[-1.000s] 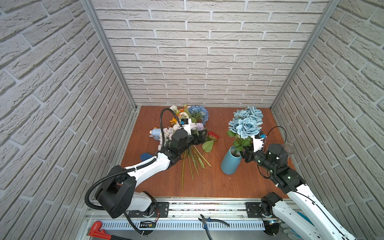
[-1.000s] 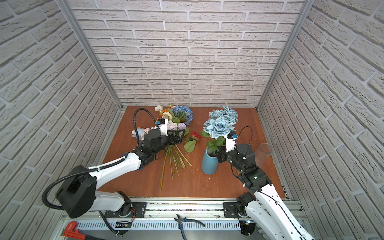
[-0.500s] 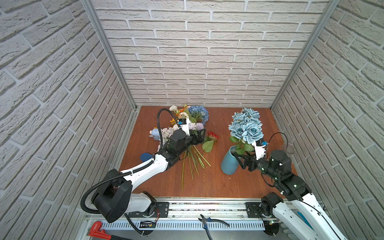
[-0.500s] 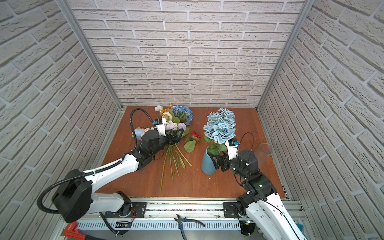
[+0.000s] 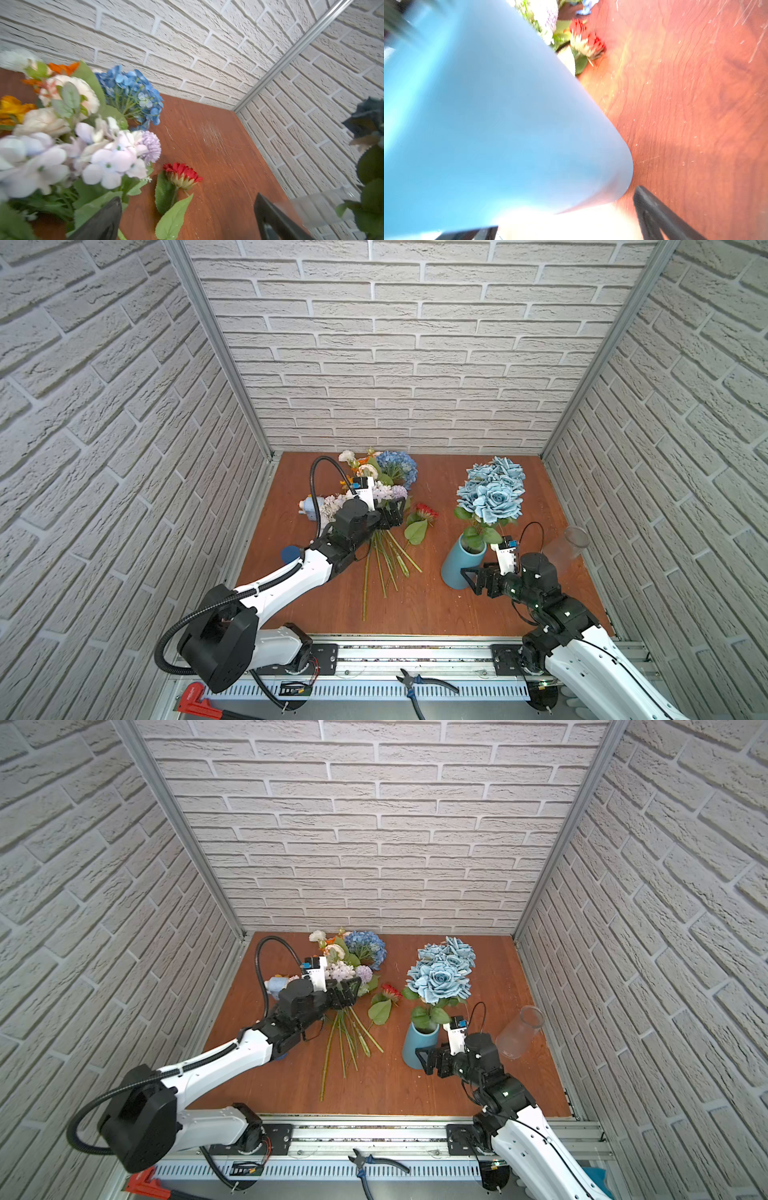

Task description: Arrange the flowers into the vase

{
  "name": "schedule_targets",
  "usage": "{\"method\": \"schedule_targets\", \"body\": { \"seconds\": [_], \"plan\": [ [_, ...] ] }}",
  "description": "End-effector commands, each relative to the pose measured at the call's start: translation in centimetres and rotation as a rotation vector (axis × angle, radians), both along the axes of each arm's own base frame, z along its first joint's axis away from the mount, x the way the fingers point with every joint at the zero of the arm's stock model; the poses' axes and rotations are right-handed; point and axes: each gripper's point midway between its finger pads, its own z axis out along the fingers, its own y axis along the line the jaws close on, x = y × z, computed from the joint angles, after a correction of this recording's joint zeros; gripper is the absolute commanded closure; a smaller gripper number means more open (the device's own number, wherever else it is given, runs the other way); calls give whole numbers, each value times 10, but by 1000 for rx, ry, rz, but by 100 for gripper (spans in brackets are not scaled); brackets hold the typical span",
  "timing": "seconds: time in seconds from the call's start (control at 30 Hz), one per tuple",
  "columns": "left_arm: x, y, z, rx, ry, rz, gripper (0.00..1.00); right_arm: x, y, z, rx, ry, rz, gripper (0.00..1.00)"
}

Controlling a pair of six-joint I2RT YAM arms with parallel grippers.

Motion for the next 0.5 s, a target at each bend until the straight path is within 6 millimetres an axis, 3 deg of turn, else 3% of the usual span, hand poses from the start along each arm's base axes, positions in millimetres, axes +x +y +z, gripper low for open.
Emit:
{"method": "schedule_targets", "body": {
  "seconds": [0.0,0.1,0.27,0.33,0.47],
  "plan": [
    [3,41,11,7,-34,113,2,13,4,7,30,-75,-16,3],
    [0,60,11,16,-35,152,2,14,6,-6,13,-64,-11,4],
    [-4,69,3,16,-13,168,2,18,11,-19,-4,-38,-1,7],
    [-5,61,-1,-15,4,136,2,18,15,-22,-26,-22,17,9],
    [-5,20,-12,-108,73,-10,4,20,17,-27,-51,0,13,11]
  ]
}}
